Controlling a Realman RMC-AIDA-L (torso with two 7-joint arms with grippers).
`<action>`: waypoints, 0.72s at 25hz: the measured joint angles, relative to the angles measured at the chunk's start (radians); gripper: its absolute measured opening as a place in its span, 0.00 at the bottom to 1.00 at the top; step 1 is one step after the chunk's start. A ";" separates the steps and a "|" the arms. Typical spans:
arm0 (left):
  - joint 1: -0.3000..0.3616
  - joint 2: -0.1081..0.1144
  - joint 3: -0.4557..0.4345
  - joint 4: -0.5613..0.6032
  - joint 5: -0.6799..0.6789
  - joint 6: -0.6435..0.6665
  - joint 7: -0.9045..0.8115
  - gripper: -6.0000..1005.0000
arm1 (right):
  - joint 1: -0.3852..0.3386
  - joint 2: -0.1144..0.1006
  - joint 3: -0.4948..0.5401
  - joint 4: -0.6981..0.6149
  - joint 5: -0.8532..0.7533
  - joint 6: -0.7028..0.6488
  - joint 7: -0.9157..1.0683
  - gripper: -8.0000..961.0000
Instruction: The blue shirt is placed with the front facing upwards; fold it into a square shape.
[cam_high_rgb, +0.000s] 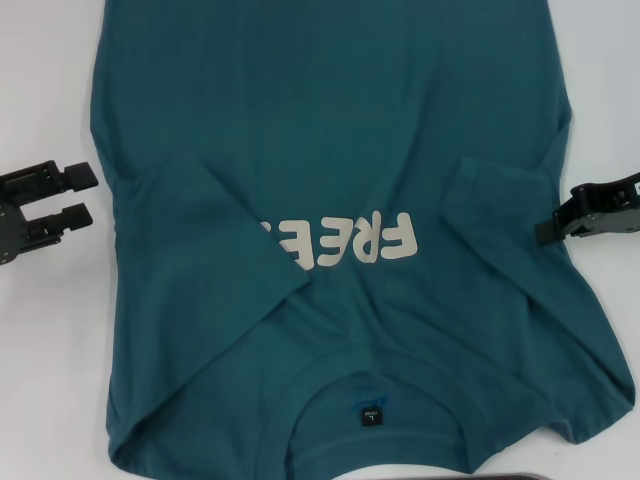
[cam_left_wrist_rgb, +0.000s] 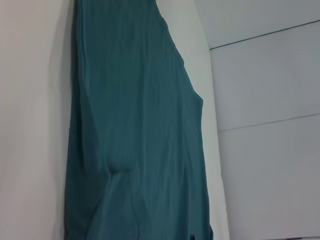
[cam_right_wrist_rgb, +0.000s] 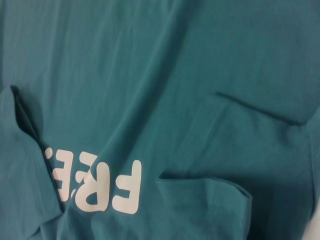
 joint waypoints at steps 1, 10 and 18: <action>0.000 0.000 0.000 0.000 0.000 0.000 0.000 0.72 | 0.000 0.000 0.000 -0.002 0.000 -0.002 0.000 0.11; 0.002 0.001 -0.002 0.000 0.000 0.000 0.001 0.72 | -0.003 -0.008 0.009 -0.009 0.045 -0.073 -0.017 0.02; 0.002 0.006 -0.015 0.000 0.000 0.000 0.000 0.72 | 0.021 0.013 -0.002 -0.003 0.117 -0.173 -0.054 0.02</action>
